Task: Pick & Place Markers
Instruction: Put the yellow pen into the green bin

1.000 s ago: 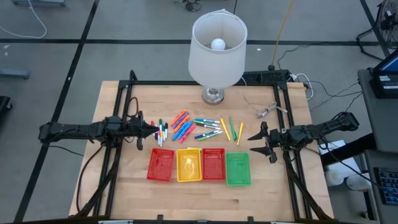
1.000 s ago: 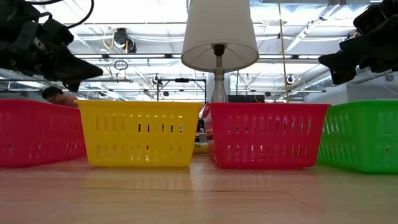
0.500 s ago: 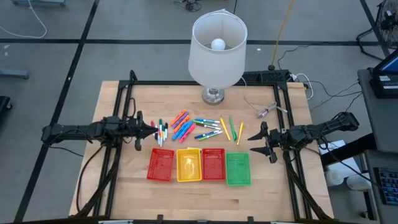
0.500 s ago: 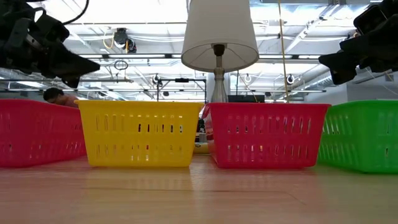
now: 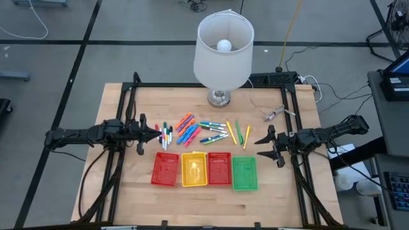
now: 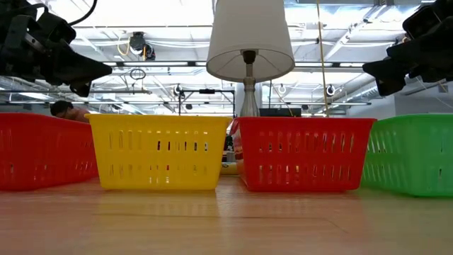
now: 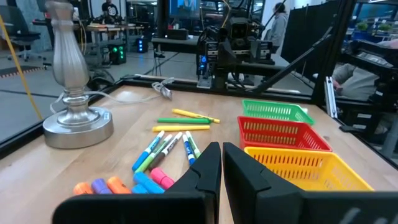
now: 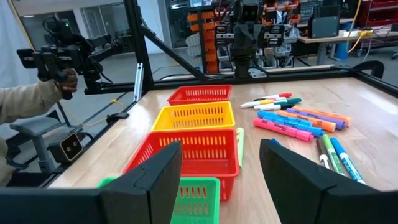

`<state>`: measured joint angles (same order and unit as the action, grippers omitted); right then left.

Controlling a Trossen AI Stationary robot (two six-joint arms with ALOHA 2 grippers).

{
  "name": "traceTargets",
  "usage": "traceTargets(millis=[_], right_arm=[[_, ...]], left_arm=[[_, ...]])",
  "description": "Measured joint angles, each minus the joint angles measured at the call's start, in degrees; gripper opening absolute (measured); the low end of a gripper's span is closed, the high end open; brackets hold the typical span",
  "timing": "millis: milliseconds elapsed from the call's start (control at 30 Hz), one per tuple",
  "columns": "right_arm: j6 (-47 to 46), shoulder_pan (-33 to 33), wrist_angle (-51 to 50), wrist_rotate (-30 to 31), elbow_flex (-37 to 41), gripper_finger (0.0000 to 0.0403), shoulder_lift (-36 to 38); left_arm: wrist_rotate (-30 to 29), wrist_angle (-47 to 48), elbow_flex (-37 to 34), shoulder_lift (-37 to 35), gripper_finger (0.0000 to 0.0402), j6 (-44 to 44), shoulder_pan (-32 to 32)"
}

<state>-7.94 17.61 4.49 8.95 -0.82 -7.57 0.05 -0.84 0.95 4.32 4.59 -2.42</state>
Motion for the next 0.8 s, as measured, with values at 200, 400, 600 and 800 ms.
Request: traceTargets(millis=[200,400,600,800], right_arm=[[1.1,0.0,0.1,0.2,0.0,0.0208,0.0],[1.8,0.0,0.5,0.2,0.0,0.0208,0.0],[2.8,0.0,0.8,0.1,0.0,0.0208,0.0],[2.7,0.0,-0.4,0.0,0.0,0.0208,0.0]], left_arm=[[0.0,0.0,0.0,0.0,0.0021,0.0,0.0],[0.0,-0.1,0.0,0.0,0.0021,-0.2,0.0],[0.0,-0.1,0.0,0.2,0.0021,-0.1,0.0],[-0.1,-0.2,0.0,0.2,0.0021,-2.1,0.0]])
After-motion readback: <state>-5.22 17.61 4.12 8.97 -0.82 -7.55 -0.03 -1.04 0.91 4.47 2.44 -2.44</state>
